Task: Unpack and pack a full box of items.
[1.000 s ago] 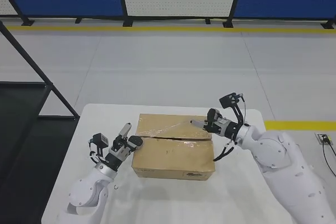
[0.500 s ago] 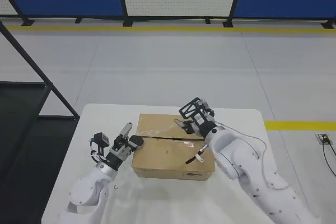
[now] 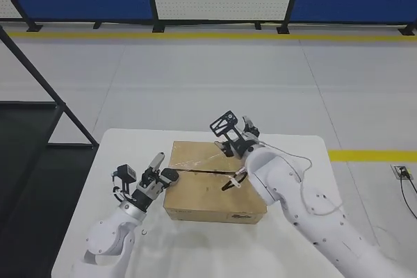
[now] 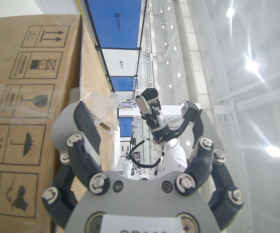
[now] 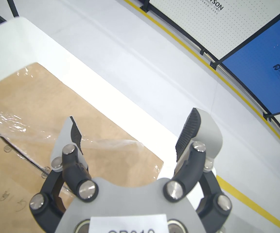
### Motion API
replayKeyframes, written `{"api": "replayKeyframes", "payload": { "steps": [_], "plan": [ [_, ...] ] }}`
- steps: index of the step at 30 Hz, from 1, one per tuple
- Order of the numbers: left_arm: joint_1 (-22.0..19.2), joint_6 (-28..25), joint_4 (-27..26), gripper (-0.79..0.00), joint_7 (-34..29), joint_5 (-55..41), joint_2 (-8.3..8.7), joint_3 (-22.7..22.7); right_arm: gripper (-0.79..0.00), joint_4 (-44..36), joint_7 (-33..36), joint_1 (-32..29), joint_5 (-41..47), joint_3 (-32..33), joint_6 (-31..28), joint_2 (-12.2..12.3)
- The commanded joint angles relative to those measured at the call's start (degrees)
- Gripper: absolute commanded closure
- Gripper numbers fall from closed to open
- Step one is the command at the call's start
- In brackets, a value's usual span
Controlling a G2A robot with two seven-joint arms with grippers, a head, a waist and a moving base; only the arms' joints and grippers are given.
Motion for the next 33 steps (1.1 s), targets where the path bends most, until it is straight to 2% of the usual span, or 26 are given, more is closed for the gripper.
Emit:
{"api": "replayKeyframes", "payload": {
  "steps": [1, 7, 15, 20, 24, 33],
  "plan": [
    [0.0, 0.0, -0.1, -0.785, 0.1, 0.0, 0.02, 0.0, -0.785, 2.4, 1.1, 1.3, -0.2, -0.7, -1.0, -0.6],
    [0.3, -0.1, -0.6, -0.785, 0.3, -0.3, 0.09, -0.1, -0.785, 3.3, 3.0, 1.1, -1.1, 0.5, -5.4, -0.8],
    [0.4, -0.1, -0.7, -0.785, 0.4, -0.1, 0.17, 0.0, -0.785, -2.0, 8.5, -3.2, -5.8, 4.6, -9.2, 0.7],
    [0.5, -0.3, -0.7, -0.785, 0.6, -0.3, 0.20, 0.0, -0.785, -4.9, 8.9, -6.0, -7.6, 6.7, -10.8, 1.2],
    [0.5, -0.2, -0.6, -0.785, 0.7, -0.4, 0.23, 0.0, -0.785, -6.2, 8.0, -7.6, -9.9, 6.9, -10.5, 1.2],
    [0.6, -0.2, -0.7, -0.785, 0.6, -0.7, 0.33, -0.1, -0.785, -7.0, 5.9, -9.5, -14.5, 7.6, -6.0, 0.5]
  ]
}}
